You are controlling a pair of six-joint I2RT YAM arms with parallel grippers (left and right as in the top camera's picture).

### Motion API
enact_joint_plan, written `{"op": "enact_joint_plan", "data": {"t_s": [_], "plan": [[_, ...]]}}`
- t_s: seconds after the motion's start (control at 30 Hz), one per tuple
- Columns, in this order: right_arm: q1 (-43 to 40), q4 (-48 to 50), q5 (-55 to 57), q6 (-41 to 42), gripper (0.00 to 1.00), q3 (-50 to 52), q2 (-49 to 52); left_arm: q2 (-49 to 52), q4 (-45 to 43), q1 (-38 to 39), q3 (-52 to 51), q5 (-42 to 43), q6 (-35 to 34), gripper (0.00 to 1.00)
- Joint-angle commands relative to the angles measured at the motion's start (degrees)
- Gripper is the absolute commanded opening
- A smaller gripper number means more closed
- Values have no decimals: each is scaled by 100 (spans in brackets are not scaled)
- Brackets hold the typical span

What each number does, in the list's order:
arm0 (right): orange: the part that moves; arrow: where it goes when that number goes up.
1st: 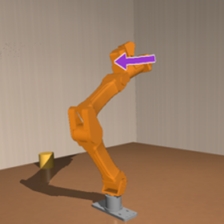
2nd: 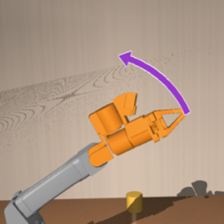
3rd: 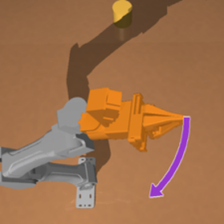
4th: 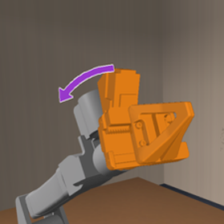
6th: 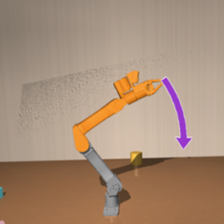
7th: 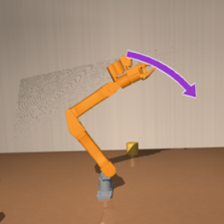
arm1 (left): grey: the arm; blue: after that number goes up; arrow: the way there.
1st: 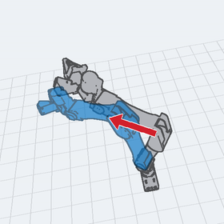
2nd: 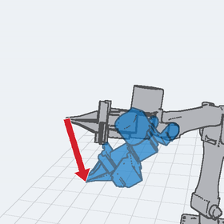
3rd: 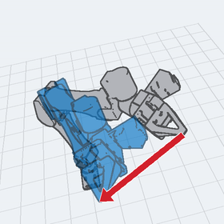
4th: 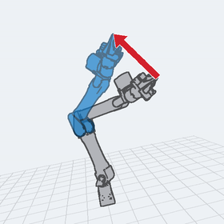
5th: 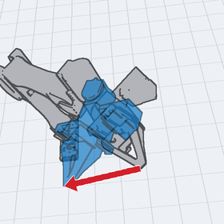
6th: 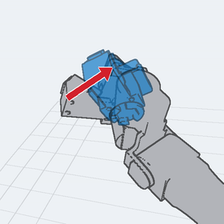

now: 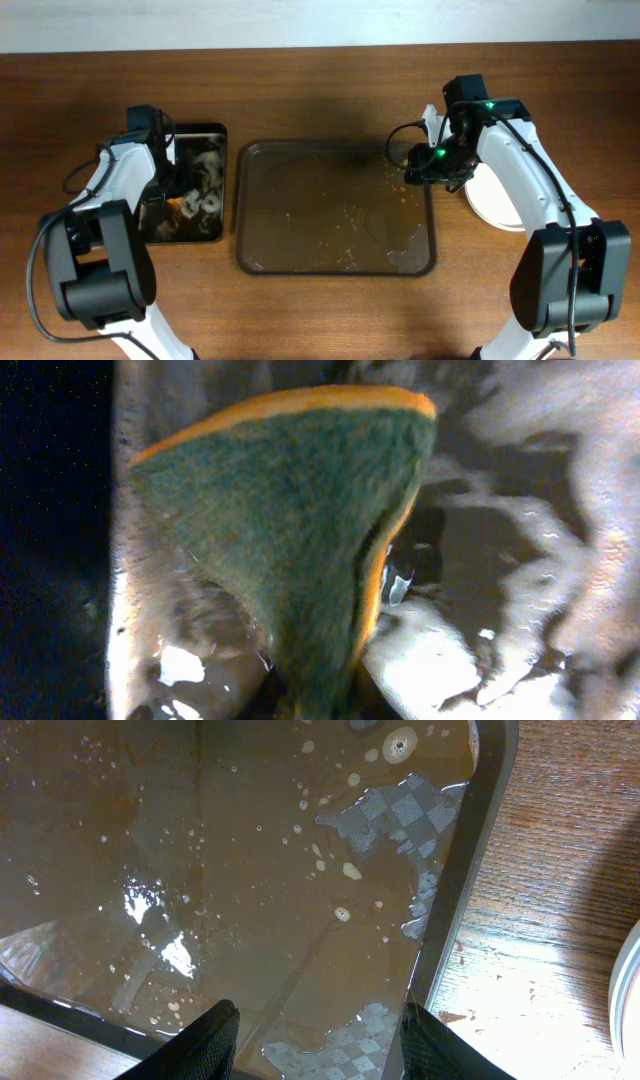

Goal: Clean dirty plates on tray and stack at the side
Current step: 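Place the sponge in the small black tray with the left gripper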

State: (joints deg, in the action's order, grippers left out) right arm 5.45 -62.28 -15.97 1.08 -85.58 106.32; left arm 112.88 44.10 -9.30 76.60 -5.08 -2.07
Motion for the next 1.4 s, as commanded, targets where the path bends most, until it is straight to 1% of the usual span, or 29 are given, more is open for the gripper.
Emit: {"op": "enact_joint_plan", "data": {"t_s": [0.0,0.03,0.07,0.23,0.37,0.5,0.67,0.7,0.77,0.8,0.87,0.9,0.97,1.07,1.17,1.2,1.23,1.27,1.3,1.33,1.37], "plan": [[20,2,-9,-20,54,42,-85,-273,136,13,125,37,57,59],[20,2,-9,-20,54,42,-85,-273,131,13,125,37,55,66],[20,2,-7,-20,53,42,-85,-273,92,13,125,35,55,67],[20,-2,-7,-20,53,42,-85,-273,-260,13,125,37,55,68],[20,-4,-9,-20,53,42,-85,-254,-772,13,125,35,55,69],[20,-4,-9,-20,53,42,-85,-164,-894,13,122,35,52,69],[20,0,-9,-17,53,42,-85,195,-1038,13,122,35,55,69],[20,0,-9,-20,53,42,-85,264,-1104,13,122,35,52,67],[20,-2,-9,-17,53,42,-85,350,-1213,13,122,39,31,57],[20,-2,-9,-17,53,42,-85,387,-1244,13,122,39,31,48],[20,0,-9,-17,53,42,-85,391,-1268,13,122,39,33,11],[20,0,-9,-17,53,42,-85,391,-1309,13,125,39,33,0],[20,2,-9,-17,53,42,-85,389,-1377,42,125,103,48,0],[20,-2,-7,-17,53,42,-85,358,-1408,92,243,459,168,0],[20,-2,-9,-17,53,42,-85,280,-1408,116,426,474,170,0],[20,-2,-9,-17,53,42,-85,256,-1403,116,483,474,170,4],[20,-2,-9,-17,53,42,-85,225,-1386,116,538,472,170,26],[20,-2,-9,-17,52,42,-85,186,-1377,116,566,472,170,68],[20,-2,-9,-17,52,42,-85,140,-1360,116,566,474,170,89],[20,0,-9,-17,52,42,-85,105,-1318,116,566,474,170,92],[20,0,-7,-20,53,42,-85,90,-1290,116,566,474,170,91]]}}
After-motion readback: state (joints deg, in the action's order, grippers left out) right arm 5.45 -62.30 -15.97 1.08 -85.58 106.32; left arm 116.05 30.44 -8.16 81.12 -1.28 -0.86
